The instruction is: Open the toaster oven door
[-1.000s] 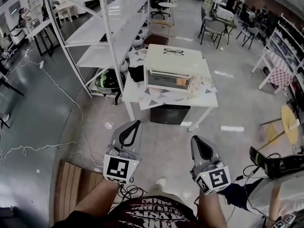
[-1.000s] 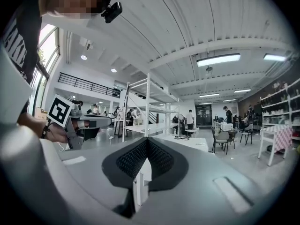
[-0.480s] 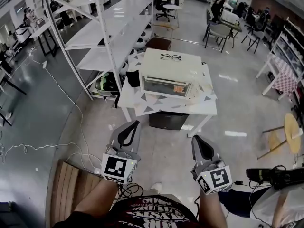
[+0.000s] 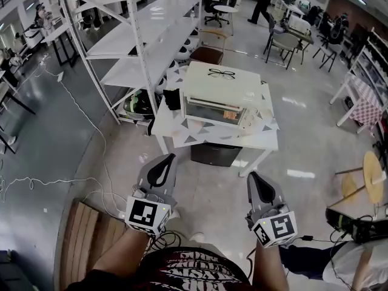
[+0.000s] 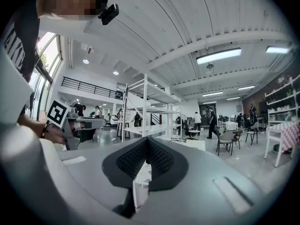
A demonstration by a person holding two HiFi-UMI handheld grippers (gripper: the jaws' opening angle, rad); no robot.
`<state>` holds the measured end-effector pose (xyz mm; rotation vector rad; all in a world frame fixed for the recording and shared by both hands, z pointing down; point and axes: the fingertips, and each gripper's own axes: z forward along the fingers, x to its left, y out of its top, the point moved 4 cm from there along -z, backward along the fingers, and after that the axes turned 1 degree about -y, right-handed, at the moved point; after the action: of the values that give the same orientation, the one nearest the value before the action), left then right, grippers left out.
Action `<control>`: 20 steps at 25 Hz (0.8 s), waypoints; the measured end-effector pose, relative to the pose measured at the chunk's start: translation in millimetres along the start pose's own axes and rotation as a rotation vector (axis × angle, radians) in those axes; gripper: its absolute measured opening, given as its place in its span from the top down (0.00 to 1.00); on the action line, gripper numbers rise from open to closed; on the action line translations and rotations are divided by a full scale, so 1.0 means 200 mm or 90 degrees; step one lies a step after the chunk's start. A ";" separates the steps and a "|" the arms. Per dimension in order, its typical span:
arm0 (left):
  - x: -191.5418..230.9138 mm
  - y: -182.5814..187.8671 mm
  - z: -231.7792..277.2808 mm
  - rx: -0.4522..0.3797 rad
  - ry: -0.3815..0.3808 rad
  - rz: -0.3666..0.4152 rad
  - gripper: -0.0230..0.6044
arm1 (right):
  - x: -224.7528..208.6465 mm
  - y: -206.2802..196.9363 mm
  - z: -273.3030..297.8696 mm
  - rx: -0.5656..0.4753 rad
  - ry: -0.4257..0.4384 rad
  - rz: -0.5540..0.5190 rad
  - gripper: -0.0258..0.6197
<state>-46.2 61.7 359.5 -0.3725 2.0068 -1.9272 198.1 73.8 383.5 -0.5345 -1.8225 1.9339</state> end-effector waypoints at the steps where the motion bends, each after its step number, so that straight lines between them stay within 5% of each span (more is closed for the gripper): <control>1: 0.00 -0.01 0.00 -0.001 -0.001 -0.002 0.96 | 0.00 -0.01 0.01 0.002 0.000 0.001 0.92; 9: 0.06 -0.07 0.05 0.035 -0.003 0.056 0.96 | -0.01 -0.03 0.07 0.005 -0.003 0.011 0.92; 20: 0.25 -0.10 0.20 0.045 -0.010 0.027 0.96 | -0.04 -0.01 0.29 0.007 -0.012 0.012 0.92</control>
<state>-76.0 2.9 376.1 -0.3228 1.9162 -1.9563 172.7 21.5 389.6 -0.5334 -1.8237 1.9663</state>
